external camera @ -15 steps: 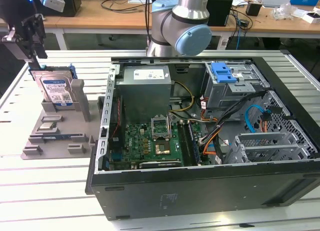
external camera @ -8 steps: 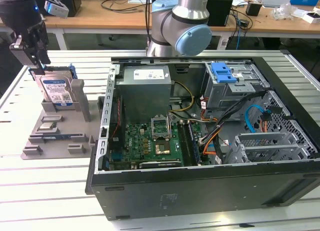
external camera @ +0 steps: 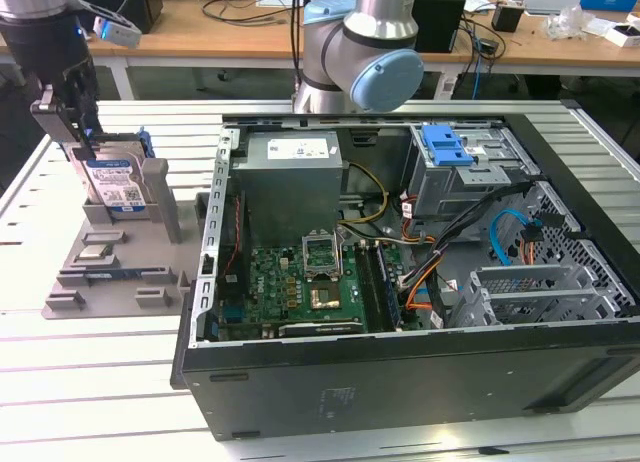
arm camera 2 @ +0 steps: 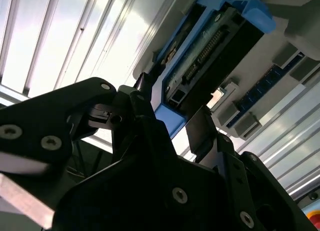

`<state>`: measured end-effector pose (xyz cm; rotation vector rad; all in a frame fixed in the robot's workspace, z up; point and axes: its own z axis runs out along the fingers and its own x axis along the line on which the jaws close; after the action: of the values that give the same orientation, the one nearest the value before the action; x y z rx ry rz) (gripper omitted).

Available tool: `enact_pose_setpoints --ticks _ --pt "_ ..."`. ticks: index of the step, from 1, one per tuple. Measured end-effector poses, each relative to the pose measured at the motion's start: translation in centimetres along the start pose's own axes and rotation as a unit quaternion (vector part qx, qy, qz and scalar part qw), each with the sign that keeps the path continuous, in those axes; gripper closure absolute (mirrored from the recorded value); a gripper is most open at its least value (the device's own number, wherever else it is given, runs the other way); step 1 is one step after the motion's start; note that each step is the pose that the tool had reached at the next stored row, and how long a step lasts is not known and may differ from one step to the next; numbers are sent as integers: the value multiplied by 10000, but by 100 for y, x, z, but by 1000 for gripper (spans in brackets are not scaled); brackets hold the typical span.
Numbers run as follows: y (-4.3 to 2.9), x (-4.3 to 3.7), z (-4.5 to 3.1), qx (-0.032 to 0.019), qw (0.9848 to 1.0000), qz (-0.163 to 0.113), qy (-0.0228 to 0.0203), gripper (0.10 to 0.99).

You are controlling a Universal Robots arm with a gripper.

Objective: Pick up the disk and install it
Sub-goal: 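Pick up the disk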

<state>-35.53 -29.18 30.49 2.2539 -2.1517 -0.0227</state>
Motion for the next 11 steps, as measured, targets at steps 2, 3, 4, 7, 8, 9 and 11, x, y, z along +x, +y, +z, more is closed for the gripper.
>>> enact_pose_setpoints --ticks 2,3,4,7,8,9,11 --pt "-1 0 38 0 10000 0 0 545" --pt "-2 0 55 0 10000 0 0 545" --pt "-2 0 74 0 10000 0 0 545" --pt "-4 -1 142 -1 10000 0 0 545" --pt "-4 -1 142 -1 10000 1 0 545" --pt "-4 -1 142 0 10000 0 -1 545" --pt "-4 -1 143 0 10000 0 -3 690"
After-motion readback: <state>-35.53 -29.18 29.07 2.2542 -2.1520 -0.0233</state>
